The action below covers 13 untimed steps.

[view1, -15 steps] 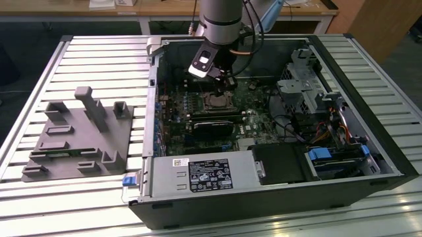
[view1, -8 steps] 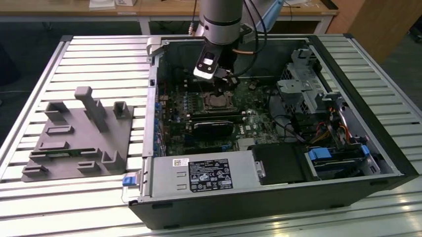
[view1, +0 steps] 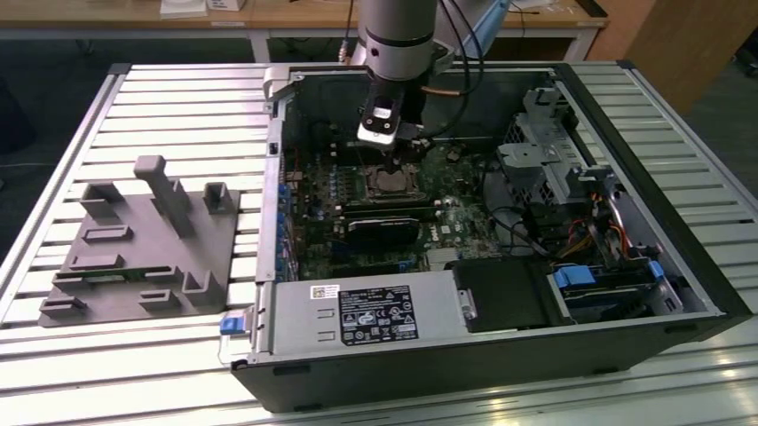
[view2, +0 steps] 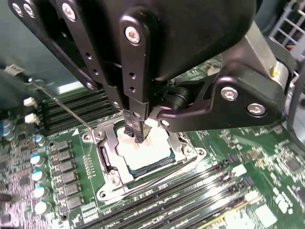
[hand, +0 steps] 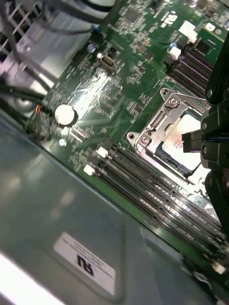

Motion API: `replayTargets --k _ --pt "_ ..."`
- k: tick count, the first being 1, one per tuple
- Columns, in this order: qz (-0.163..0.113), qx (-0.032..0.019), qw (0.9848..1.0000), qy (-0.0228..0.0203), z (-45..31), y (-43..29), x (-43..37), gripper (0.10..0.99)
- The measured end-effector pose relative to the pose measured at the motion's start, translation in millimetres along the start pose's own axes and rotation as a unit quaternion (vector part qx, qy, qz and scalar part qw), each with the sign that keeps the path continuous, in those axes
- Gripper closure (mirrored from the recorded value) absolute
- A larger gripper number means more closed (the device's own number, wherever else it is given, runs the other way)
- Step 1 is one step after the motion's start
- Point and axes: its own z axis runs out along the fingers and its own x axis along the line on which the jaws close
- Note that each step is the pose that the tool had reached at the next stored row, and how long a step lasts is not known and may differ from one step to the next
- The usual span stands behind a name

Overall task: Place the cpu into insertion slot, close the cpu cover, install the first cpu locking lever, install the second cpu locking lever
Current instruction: 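Close the cpu cover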

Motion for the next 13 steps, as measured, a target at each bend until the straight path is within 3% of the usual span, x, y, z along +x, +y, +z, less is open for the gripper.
replayTargets --k 6,9,13 --pt "-0.054 -0.0005 0.9985 0.0021 0.2 0.0 0.0 0.980" --pt "-0.082 -0.0008 0.9967 0.0034 0.3 0.0 0.0 0.980" --pt "-0.117 -0.0014 0.9931 0.0051 0.4 0.0 0.0 0.980"
